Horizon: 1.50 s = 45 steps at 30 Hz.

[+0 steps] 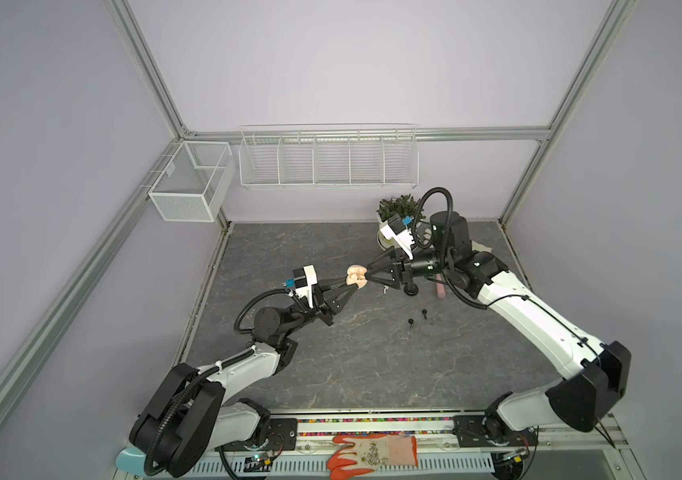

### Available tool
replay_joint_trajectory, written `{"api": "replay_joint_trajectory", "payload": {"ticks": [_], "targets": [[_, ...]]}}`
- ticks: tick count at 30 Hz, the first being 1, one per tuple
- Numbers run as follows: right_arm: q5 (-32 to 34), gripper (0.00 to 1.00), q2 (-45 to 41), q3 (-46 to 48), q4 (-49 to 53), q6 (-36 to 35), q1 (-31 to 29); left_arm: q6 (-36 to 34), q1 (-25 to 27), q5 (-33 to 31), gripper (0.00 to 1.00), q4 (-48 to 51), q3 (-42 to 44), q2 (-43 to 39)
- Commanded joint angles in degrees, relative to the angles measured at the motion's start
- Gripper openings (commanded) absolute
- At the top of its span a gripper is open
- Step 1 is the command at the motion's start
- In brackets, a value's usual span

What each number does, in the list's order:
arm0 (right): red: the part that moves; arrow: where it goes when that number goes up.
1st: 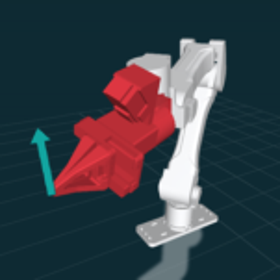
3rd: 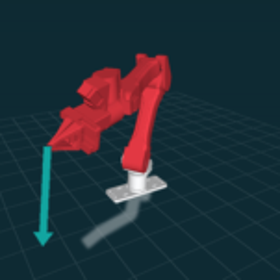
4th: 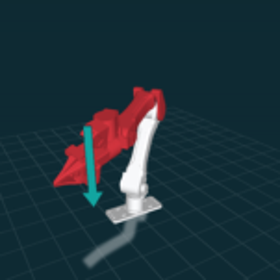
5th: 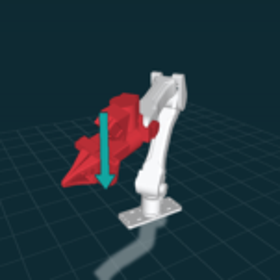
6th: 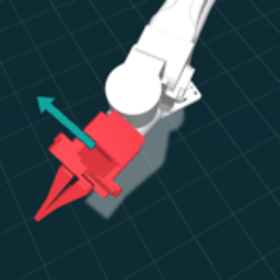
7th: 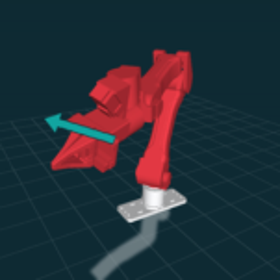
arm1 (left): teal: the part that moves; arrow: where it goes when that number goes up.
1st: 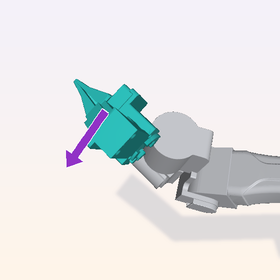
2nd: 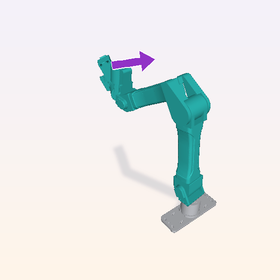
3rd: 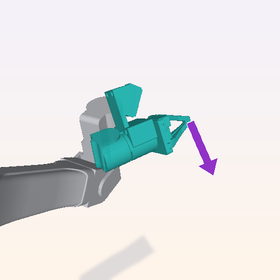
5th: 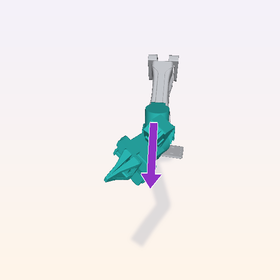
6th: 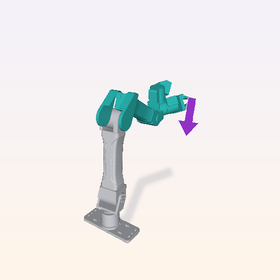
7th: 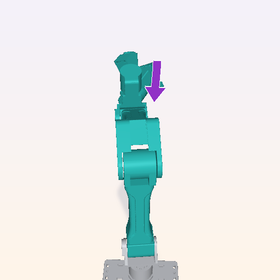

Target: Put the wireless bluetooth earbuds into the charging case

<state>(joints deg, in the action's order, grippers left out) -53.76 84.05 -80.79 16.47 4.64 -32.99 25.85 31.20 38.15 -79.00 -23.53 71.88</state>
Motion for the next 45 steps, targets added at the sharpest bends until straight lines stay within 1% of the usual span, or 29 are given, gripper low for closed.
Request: {"api": "replay_joint_trajectory", "payload": {"ticks": [1,4,12,15,22,26,27,28,30,32,38,40,43,45], "targets": [[-4.1,0.46,1.8,-1.5,-2.7,-0.4,0.2,0.5,0.4,1.4,0.0,-2.1,-1.2,-0.3],[-4.9,0.43,2.9,-1.9,-2.9,-0.2,0.1,0.5,0.4,1.4,0.0,-2.2,-1.1,-0.6],[-6.8,0.29,4.2,-1.9,-3.9,0.0,0.0,0.3,0.4,1.0,0.0,-2.2,-0.9,-0.9],[-7.2,0.25,4.3,-1.8,-3.9,0.0,0.0,0.3,0.4,1.0,0.0,-2.2,-1.0,-0.9],[-7.4,0.18,4.2,-1.9,-4.5,0.1,-0.1,0.6,0.4,0.6,0.0,-2.2,-1.0,-0.8],[-7.4,0.15,4.0,-2.0,-4.5,0.0,-0.1,1.1,0.4,0.2,0.0,-2.1,-1.0,-0.3],[-7.3,0.15,3.9,-1.9,-4.3,-0.1,-0.1,1.4,0.4,0.1,0.01,-2.1,-1.1,-0.1],[-7.2,0.14,3.8,-2.0,-4.1,-0.4,-0.1,1.6,0.5,0.2,0.07,-2.1,-1.2,0.1],[-6.8,0.13,3.6,-1.9,-3.6,-0.9,-0.1,1.7,0.4,0.3,0.21,-2.1,-1.3,0.6],[-6.5,0.12,3.6,-2.0,-3.4,-1.2,-0.1,1.7,0.4,0.3,0.29,-2.1,-1.4,1.0],[-5.3,0.09,2.9,-2.2,-2.5,-2.3,-0.1,1.6,0.4,-0.3,0.38,-2.1,-1.7,1.9],[-4.5,0.09,2.7,-2.6,-1.2,-3.4,-0.1,1.6,0.5,-0.3,0.39,-2.0,-2.1,2.3],[-2.1,0.08,2.5,-3.9,3.0,-6.2,-0.1,1.8,0.4,0.1,0.39,-2.0,-2.7,2.9],[0.4,0.08,2.2,-4.8,6.2,-8.5,-0.1,1.9,0.4,0.3,0.42,-2.0,-2.9,3.2]]}}
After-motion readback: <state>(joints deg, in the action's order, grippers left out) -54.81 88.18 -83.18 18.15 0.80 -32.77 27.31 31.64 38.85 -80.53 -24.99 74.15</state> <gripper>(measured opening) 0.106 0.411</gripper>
